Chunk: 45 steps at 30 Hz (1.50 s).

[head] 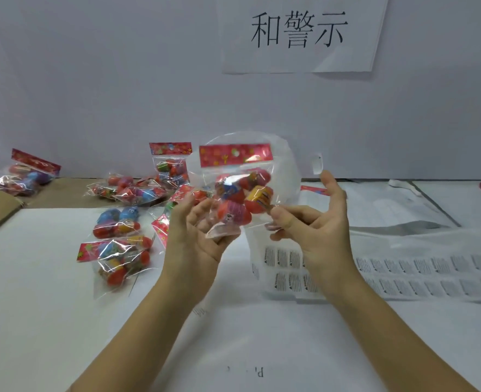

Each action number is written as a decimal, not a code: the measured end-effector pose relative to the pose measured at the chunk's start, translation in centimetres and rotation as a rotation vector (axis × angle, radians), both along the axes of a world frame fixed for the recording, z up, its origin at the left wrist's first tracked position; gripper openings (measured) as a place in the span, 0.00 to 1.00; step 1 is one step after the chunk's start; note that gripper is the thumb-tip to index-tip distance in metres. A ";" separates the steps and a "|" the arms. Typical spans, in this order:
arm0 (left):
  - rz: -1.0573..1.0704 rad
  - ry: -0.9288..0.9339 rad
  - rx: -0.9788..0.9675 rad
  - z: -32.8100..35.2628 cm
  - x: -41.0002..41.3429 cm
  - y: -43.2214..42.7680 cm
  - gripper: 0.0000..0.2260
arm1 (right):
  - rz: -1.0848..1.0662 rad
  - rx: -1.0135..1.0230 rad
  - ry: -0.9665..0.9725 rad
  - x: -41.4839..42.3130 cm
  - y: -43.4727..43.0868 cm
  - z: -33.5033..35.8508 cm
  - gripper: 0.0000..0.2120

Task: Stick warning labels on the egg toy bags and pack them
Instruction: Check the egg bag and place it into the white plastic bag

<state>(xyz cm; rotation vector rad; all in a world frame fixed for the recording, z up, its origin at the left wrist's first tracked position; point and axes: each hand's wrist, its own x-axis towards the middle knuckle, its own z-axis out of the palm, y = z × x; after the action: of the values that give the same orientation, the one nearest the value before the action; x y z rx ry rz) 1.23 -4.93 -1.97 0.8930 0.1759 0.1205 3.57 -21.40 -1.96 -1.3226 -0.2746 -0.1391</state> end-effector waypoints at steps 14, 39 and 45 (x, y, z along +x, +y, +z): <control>-0.012 -0.095 0.086 0.3 0.0 -0.2 0.19 | 0.106 0.121 0.188 0.7 0.6 -1.0 0.47; -0.105 -0.149 0.184 -0.3 -1.0 -2.0 0.17 | -0.075 -0.656 -0.952 -1.4 1.3 -1.7 0.44; -0.025 -0.113 0.139 0.0 -0.4 -0.7 0.17 | -0.234 -0.255 -0.765 -1.7 1.3 -0.5 0.38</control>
<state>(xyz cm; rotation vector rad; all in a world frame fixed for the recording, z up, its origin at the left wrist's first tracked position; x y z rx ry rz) 0.83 -5.62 -1.93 1.0238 0.0516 0.1613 1.92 -20.07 -2.43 -1.5085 -0.8034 -0.8380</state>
